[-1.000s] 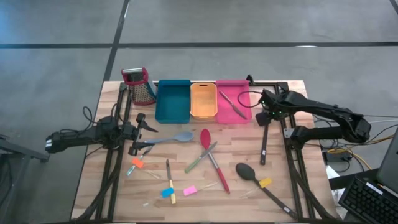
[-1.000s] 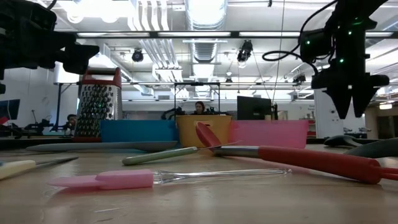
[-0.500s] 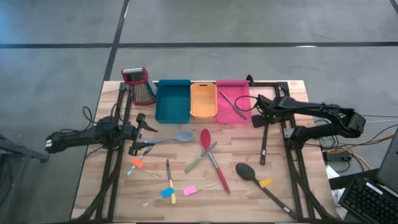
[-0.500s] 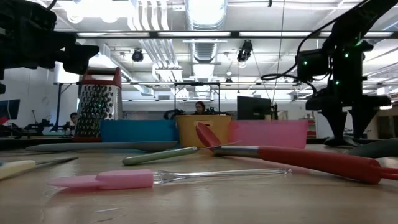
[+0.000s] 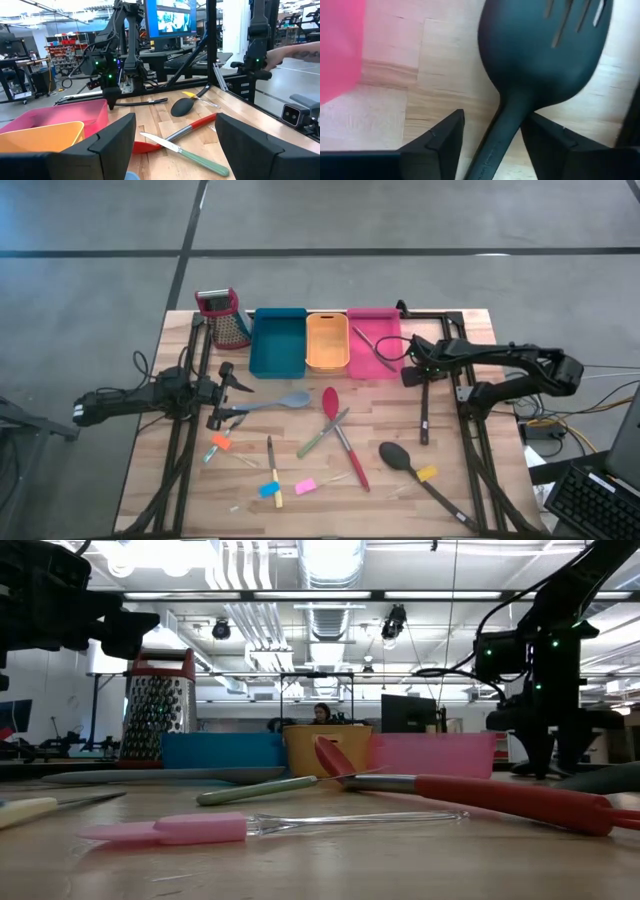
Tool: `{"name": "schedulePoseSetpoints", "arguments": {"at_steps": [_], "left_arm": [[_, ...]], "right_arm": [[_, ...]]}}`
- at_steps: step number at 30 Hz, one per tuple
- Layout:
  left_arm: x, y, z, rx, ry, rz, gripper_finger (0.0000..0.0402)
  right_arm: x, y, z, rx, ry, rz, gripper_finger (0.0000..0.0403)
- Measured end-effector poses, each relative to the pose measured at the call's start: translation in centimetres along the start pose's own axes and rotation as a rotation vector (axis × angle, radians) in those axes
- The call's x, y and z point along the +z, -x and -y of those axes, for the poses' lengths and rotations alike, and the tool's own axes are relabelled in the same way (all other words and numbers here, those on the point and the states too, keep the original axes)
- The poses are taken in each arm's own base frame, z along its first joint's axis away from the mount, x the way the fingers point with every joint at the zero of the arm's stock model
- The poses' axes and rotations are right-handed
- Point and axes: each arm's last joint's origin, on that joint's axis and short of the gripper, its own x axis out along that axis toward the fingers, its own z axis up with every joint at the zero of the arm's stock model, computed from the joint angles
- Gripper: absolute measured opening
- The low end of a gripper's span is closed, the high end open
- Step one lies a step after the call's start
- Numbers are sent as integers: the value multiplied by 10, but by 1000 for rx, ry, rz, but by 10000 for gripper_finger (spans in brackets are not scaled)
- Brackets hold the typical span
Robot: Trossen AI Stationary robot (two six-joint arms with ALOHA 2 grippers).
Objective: Pick & Place Kitchen Items
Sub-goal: Put the top black serving spoon into the blue bin
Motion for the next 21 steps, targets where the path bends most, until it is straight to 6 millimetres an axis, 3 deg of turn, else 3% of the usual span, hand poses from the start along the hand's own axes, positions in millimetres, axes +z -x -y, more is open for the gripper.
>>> {"name": "schedulePoseSetpoints", "arguments": {"at_steps": [9,21], "left_arm": [[0,0,0,0,0,1,278],[0,0,0,0,0,0,278]], "right_arm": [[2,4,3,-18,-5,68,52],[6,16,8,-65,44,184,51]]}}
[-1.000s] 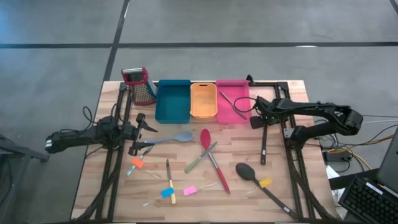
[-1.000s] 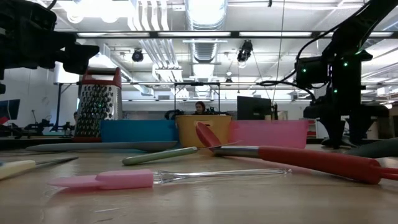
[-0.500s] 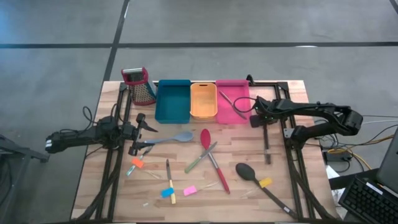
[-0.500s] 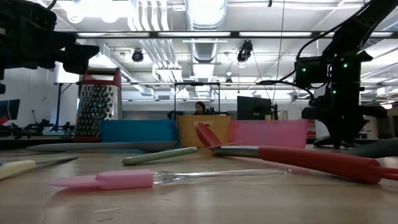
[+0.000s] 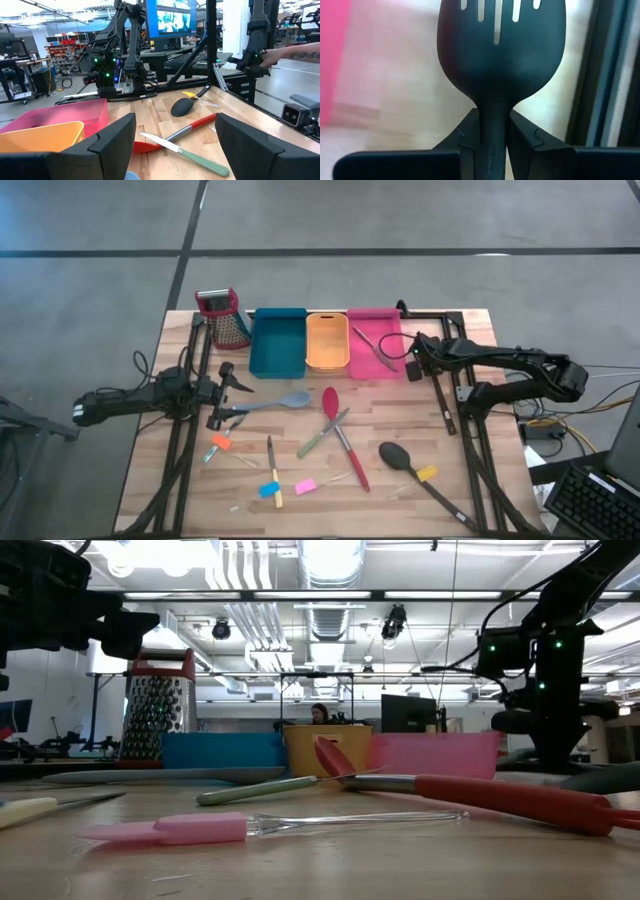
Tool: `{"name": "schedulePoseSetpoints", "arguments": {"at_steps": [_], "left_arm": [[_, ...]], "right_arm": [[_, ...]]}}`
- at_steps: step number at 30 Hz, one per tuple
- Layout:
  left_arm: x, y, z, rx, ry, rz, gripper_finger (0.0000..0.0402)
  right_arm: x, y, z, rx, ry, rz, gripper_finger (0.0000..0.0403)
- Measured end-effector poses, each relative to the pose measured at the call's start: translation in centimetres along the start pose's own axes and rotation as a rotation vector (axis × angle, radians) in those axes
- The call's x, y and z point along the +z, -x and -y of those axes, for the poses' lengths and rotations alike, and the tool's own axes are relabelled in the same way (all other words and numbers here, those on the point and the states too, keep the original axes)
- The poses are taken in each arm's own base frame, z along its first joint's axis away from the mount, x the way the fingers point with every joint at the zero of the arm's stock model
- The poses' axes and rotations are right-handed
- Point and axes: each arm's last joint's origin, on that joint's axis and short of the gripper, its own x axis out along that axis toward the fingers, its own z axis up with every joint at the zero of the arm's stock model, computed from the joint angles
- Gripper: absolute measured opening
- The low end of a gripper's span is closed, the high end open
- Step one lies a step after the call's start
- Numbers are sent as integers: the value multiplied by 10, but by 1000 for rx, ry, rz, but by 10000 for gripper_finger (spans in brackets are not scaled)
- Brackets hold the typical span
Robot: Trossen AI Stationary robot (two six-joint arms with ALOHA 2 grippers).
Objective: Pick & Place Kitchen Items
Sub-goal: Put the top black serving spoon into the blue bin
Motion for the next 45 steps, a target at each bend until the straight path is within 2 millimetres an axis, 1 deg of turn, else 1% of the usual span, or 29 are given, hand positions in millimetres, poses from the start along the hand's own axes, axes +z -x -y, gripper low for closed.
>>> {"name": "schedulePoseSetpoints", "arguments": {"at_steps": [3,8,13,20,28,32,35,40,45], "left_arm": [[0,0,0,0,0,0,278],[0,0,0,0,0,0,278],[0,0,0,0,0,0,278],[0,0,0,0,0,0,278],[0,0,0,0,0,0,278],[0,0,0,0,0,0,278],[0,0,0,0,0,0,278],[0,0,0,0,0,0,278],[0,0,0,0,0,0,278]], "right_arm": [[3,8,3,27,-12,37,51],[9,31,8,81,-20,120,51],[21,63,13,176,-31,247,51],[40,110,18,275,-3,404,51],[60,148,17,336,26,509,51],[68,164,11,368,51,541,51],[74,175,2,404,81,575,51],[87,193,-22,482,145,652,51],[102,206,-48,499,217,668,51]]}}
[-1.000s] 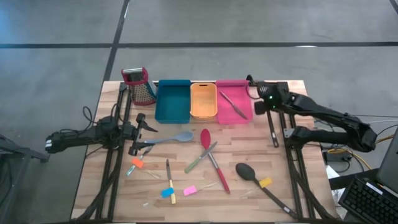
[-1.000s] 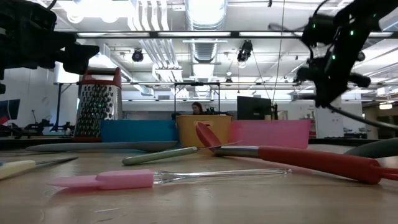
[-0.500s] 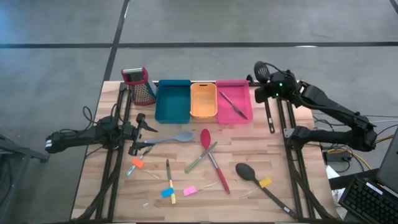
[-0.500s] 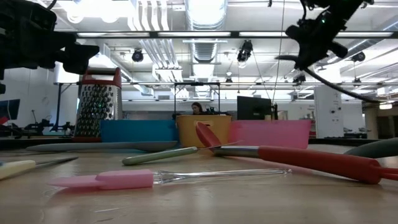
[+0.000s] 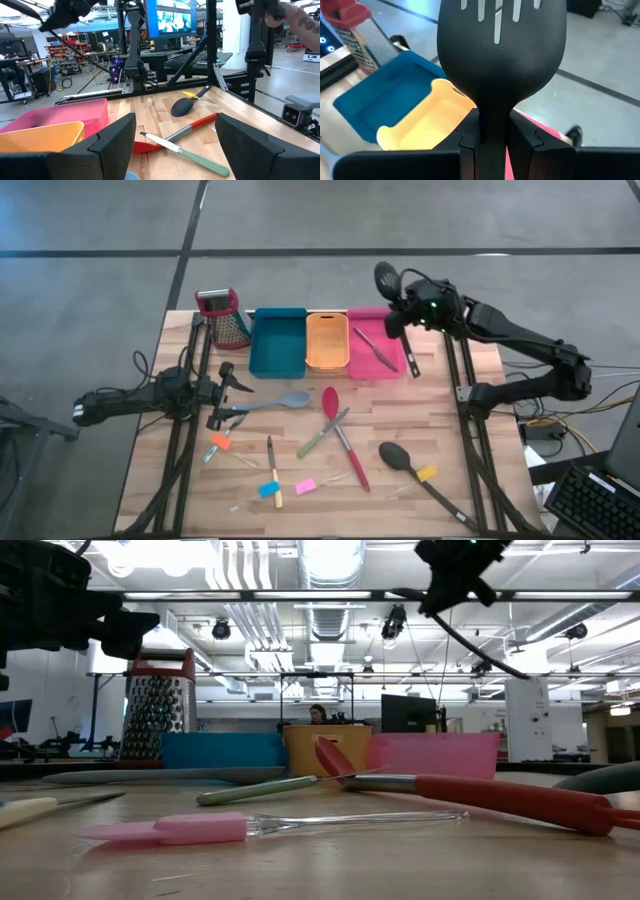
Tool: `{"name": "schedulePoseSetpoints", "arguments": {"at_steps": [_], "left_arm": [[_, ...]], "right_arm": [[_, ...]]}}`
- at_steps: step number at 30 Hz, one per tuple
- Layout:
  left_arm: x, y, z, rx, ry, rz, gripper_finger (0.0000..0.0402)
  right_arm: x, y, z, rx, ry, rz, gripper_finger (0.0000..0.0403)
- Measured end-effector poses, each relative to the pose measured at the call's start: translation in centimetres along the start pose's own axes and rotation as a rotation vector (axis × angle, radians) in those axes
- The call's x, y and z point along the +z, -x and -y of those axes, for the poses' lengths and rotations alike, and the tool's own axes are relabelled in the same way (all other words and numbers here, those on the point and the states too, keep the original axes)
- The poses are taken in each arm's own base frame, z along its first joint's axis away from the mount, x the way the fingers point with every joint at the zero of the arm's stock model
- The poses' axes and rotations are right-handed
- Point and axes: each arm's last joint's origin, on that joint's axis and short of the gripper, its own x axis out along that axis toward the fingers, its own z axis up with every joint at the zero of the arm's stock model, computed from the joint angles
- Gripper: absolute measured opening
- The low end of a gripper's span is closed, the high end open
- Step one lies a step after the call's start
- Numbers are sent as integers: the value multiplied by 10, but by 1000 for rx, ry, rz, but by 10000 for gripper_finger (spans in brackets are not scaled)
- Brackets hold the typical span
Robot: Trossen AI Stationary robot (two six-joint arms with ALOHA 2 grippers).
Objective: Pick & Place Kitchen Items
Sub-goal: Put the top black serving spoon into the blue bin
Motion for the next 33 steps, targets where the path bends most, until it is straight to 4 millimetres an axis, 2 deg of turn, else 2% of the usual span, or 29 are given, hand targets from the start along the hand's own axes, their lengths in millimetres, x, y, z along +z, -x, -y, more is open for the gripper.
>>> {"name": "schedulePoseSetpoints", "arguments": {"at_steps": [7,11,23,33], "left_arm": [[0,0,0,0,0,0,278],[0,0,0,0,0,0,278],[1,0,0,0,0,9,278],[8,0,-1,18,-40,84,278]], "right_arm": [[19,-21,-23,14,73,-32,51],[21,-26,-28,9,100,-77,51],[20,-23,-33,22,105,-76,51],[18,-21,-39,41,129,-76,51]]}}
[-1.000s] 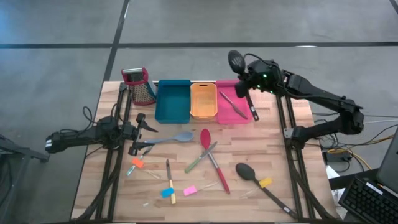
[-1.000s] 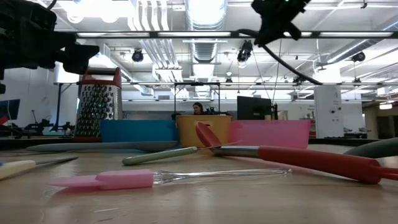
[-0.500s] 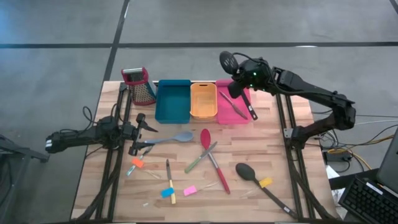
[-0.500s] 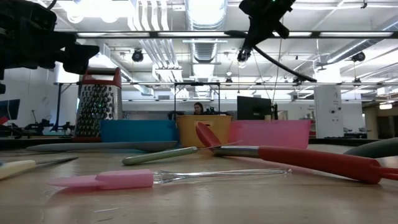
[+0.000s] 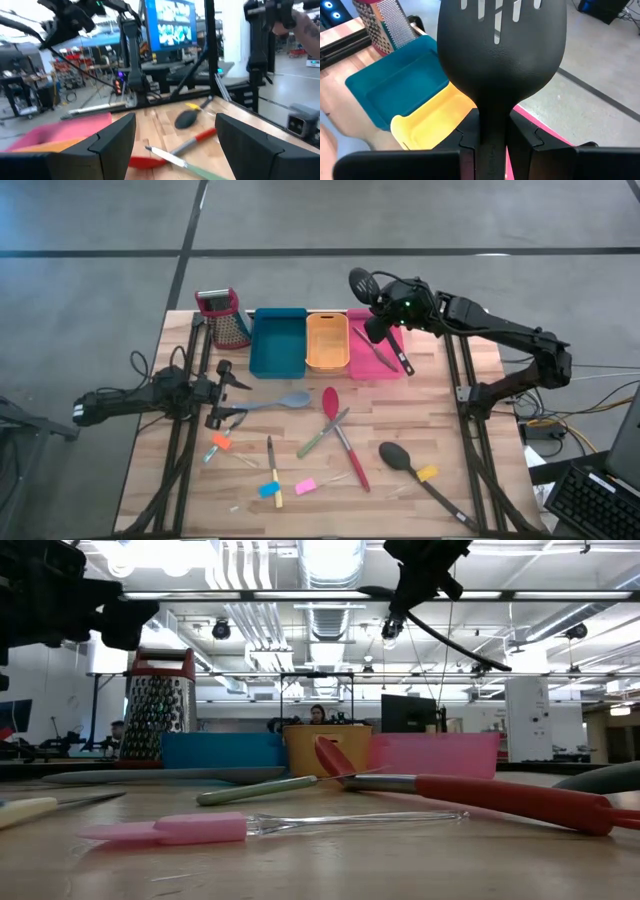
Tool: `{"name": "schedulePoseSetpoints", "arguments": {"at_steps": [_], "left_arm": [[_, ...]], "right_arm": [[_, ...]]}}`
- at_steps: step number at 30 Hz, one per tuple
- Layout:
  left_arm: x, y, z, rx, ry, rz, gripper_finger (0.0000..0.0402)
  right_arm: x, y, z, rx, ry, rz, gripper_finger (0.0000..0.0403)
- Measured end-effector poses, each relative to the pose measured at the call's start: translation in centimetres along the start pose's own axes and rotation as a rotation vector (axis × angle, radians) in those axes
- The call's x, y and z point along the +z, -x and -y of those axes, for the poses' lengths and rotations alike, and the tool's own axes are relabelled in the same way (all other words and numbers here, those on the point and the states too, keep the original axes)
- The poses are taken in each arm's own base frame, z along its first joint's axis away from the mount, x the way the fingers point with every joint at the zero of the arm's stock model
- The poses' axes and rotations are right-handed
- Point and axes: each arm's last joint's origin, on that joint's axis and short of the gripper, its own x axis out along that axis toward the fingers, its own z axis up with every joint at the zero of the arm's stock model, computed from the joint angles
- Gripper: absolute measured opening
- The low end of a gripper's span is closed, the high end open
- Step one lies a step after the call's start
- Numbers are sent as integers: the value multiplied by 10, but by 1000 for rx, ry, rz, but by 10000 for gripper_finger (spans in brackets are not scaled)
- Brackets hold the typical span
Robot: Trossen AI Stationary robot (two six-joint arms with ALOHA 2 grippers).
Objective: Pick & Place Kitchen Items
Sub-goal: Put the top black serving spoon into the blue bin
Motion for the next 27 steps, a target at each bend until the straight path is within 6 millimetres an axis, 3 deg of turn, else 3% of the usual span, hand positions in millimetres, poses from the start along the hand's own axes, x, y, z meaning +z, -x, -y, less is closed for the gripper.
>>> {"name": "schedulePoseSetpoints", "arguments": {"at_steps": [13,22,27], "left_arm": [[9,-3,-4,97,-10,86,278],[17,-16,-11,150,11,176,278],[11,-29,-14,143,22,133,278]], "right_arm": [[1,4,-15,60,23,55,51],[4,9,-31,122,65,130,51],[2,12,-36,139,80,130,51]]}}
